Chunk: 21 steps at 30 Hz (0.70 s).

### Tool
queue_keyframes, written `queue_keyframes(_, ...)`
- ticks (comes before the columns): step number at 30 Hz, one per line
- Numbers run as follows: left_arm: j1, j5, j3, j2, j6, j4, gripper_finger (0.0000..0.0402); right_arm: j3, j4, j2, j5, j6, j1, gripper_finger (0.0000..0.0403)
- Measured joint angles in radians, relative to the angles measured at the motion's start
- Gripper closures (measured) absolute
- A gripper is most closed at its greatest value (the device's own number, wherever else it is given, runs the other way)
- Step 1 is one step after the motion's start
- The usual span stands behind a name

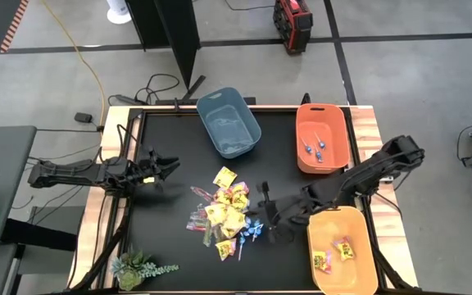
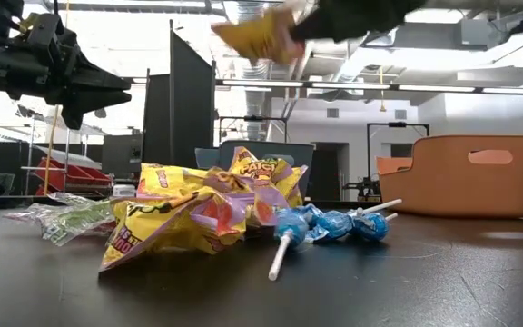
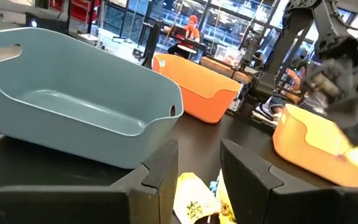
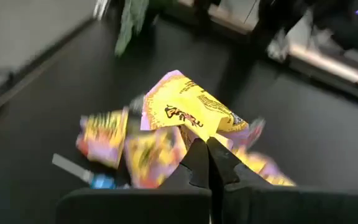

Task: Sort candy
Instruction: Put the yellow candy into the yellow bin

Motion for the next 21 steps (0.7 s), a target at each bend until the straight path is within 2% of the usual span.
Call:
queue_keyframes(2,0.000,0.000,0.000,0.000,-0.003,-0.001,0.0286,0.000,0.048,-0.022,-0.006,0.000,-0.007,0.0402)
queue_keyframes(8,0.000,0.002,0.000,0.000,-0.012,-0.001,0.0286,0.000,0.271,-0.066,-0.138,0.033,-0.020,0.0402)
queue_keyframes(12,0.000,0.002,0.000,0.000,-0.017,-0.001,0.0286,0.000,0.330,-0.077,-0.152,0.060,-0.026,0.0403)
queue_keyframes(15,0.000,0.021,0.000,0.000,-0.050,-0.003,0.0286,0.000,0.281,-0.079,-0.148,0.056,-0.022,0.0403)
queue_keyframes(18,0.000,0.075,0.000,0.000,-0.087,-0.011,0.0286,0.000,0.130,-0.094,-0.141,0.030,0.017,0.0403)
queue_keyframes(21,-0.003,0.117,0.000,0.003,-0.118,-0.023,0.0286,0.000,-0.003,-0.115,-0.059,0.019,0.088,0.0403)
